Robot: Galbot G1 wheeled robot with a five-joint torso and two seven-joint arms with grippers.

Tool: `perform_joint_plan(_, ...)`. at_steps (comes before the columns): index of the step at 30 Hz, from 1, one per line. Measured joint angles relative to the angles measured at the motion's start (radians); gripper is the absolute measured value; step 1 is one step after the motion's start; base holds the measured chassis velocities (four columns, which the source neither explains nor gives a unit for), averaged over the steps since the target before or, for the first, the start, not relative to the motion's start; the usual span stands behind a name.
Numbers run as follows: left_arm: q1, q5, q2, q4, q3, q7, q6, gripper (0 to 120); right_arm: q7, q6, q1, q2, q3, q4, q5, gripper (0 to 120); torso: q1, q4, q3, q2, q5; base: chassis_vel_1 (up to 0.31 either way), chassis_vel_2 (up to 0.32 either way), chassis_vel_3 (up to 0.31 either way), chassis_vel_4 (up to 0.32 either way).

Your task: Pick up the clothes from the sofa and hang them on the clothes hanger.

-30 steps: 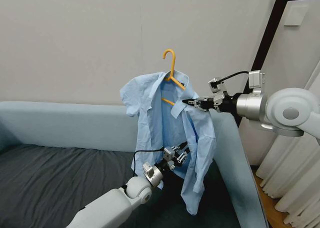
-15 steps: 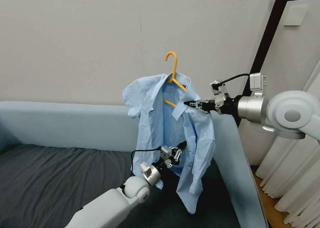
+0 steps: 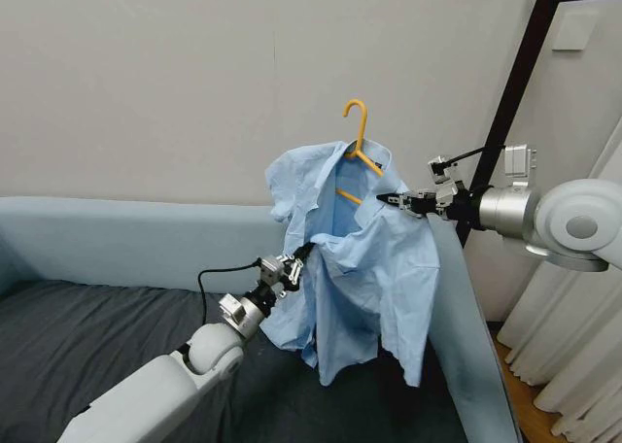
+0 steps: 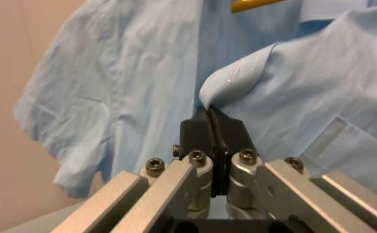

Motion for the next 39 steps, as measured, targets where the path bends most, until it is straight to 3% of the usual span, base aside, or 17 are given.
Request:
perform_joint_plan(10,0.158,0.058,0.002,-0.016,-0.103,-0.007,0.017,0,0.026,-0.003,0.071,0.020,-0.046,0.012,0.047,7,0.000,0.0000,0.000,0.000,-0.0001,0.000,0.000,0.000,0.000)
perform_joint_plan(17,0.198,0.071,-0.002,-0.050,-0.109,-0.033,0.028,0,0.045,-0.003,0.100,0.029,-0.067,0.018,0.061,7,0.000,-0.0002,0.000,0.000,0.0000,0.000,0.000,0.000,0.000)
perform_joint_plan(25,0.374,0.093,0.026,-0.156,-0.223,-0.046,0.031,30,0.070,-0.003,0.082,-0.007,-0.050,0.023,0.055,7,0.000,0.0003,0.000,0.000,0.0001,0.000,0.000,0.000,0.000)
perform_joint_plan(29,0.485,0.067,0.005,-0.196,-0.295,-0.073,0.021,43,0.081,-0.003,-0.014,-0.036,0.040,0.036,0.030,7,0.000,-0.0002,0.000,0.000,0.0002,0.000,0.000,0.000,0.000)
perform_joint_plan(33,0.606,0.012,-0.045,-0.245,-0.369,-0.094,0.009,62,0.089,0.005,-0.233,-0.090,0.242,0.064,-0.056,7,0.000,-0.0006,0.000,0.000,0.0000,0.000,0.000,0.000,0.000)
perform_joint_plan(35,0.632,0.005,-0.059,-0.257,-0.391,-0.097,0.007,67,0.089,0.005,-0.284,-0.106,0.271,0.072,-0.076,7,0.000,-0.0007,0.000,0.000,0.0013,0.000,0.000,0.000,0.000)
perform_joint_plan(39,0.711,0.010,-0.098,-0.293,-0.455,-0.116,0.014,81,0.097,0.018,-0.350,-0.144,0.317,0.081,-0.103,7,0.000,-0.0005,0.000,0.000,0.0002,0.000,0.000,0.000,0.000)
